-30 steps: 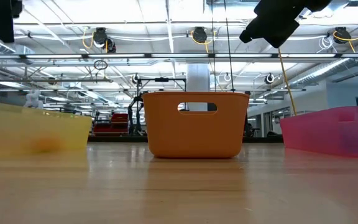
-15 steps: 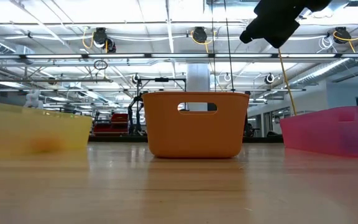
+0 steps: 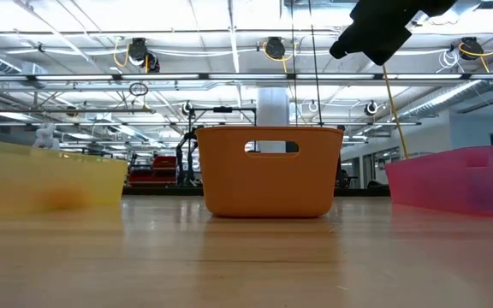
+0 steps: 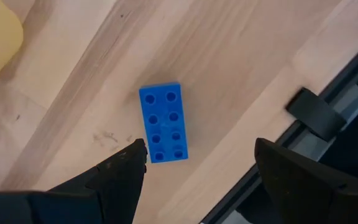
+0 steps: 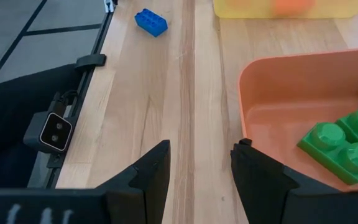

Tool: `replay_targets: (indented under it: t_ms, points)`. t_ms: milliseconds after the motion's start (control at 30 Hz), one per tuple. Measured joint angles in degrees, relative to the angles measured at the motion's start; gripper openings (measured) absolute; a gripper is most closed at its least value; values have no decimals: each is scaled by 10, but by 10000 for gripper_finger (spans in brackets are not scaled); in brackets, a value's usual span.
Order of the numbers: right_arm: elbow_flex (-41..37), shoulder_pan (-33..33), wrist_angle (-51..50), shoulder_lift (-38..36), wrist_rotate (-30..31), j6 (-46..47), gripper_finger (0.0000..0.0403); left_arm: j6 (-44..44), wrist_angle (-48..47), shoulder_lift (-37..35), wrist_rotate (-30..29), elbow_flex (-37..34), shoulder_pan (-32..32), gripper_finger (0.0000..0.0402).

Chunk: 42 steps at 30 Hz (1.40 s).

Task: Sort & place blocks by color
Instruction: Put he blue game piece into the pink bin

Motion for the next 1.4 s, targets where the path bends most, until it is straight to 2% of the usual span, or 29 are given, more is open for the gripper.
replay_targets:
  t_ms: [500, 800, 1000, 1400]
  points:
    - [0, -19, 0, 0, 0, -15, 157, -5, -5, 16, -6, -1, -1, 294]
    - [0, -19, 0, 0, 0, -15, 157, -14, -47, 53, 37, -3, -3, 294]
    - [0, -19, 0, 0, 0, -15, 157, -18, -49, 53, 4, -6, -8, 294]
    - [0, -19, 0, 0, 0, -15, 157, -20, 34, 53, 11, -70, -8, 294]
